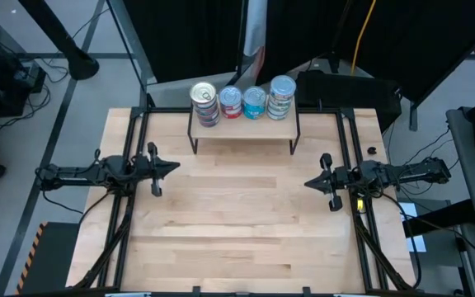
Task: Stack canned seafood by type on shelf
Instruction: Return to Home Position
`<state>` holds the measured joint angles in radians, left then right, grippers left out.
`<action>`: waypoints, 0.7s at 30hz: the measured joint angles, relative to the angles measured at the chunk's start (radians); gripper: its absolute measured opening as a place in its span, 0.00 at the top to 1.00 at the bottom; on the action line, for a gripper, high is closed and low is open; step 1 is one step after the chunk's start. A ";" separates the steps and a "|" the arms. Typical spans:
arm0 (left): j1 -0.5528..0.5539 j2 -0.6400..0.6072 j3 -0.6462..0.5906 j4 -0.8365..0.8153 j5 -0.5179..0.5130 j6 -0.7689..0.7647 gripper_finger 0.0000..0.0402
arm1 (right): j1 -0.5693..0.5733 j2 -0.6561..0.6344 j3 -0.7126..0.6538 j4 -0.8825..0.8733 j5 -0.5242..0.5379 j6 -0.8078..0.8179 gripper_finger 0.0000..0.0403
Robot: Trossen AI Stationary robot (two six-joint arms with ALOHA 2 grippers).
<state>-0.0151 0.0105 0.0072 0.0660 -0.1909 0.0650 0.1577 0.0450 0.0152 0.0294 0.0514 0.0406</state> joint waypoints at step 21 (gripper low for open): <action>0.002 -0.007 -0.001 -0.035 0.062 0.048 1.00 | -0.084 0.004 0.000 -0.010 -0.031 -0.030 1.00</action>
<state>-0.0135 0.0039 0.0063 0.0310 -0.1289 0.1127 0.0734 0.0494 0.0151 0.0193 0.0205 0.0101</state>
